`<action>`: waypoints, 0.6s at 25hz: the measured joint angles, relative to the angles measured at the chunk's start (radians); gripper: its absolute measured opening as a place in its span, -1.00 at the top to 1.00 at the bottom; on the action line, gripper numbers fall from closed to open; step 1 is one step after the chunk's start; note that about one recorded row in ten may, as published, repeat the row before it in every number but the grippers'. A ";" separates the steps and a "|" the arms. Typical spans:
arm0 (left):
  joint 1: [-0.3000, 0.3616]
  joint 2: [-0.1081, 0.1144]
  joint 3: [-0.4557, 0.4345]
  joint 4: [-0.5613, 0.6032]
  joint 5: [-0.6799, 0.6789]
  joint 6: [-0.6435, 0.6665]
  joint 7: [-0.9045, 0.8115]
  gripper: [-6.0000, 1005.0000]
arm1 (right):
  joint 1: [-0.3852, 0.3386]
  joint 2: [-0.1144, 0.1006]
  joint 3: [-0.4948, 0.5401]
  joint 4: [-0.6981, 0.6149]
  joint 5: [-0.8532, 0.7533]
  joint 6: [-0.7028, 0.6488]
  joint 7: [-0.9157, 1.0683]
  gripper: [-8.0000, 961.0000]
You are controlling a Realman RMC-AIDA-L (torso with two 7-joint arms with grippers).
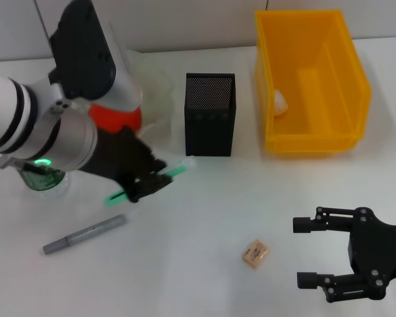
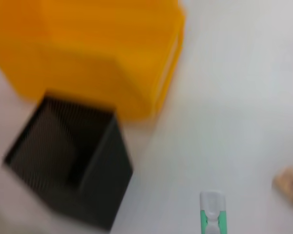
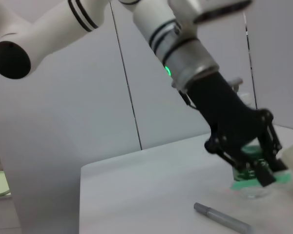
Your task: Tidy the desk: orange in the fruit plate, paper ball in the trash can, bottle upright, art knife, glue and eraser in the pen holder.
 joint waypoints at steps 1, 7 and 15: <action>0.021 0.000 -0.001 0.065 -0.078 -0.004 0.009 0.60 | 0.000 0.000 0.001 0.000 0.000 0.000 0.000 -0.62; 0.072 -0.001 -0.008 0.159 -0.282 -0.117 0.071 0.59 | -0.001 0.001 0.001 0.000 0.001 -0.001 0.000 -0.62; 0.124 -0.004 0.013 0.157 -0.443 -0.310 0.157 0.59 | -0.002 0.001 0.000 0.000 0.001 -0.002 0.000 -0.62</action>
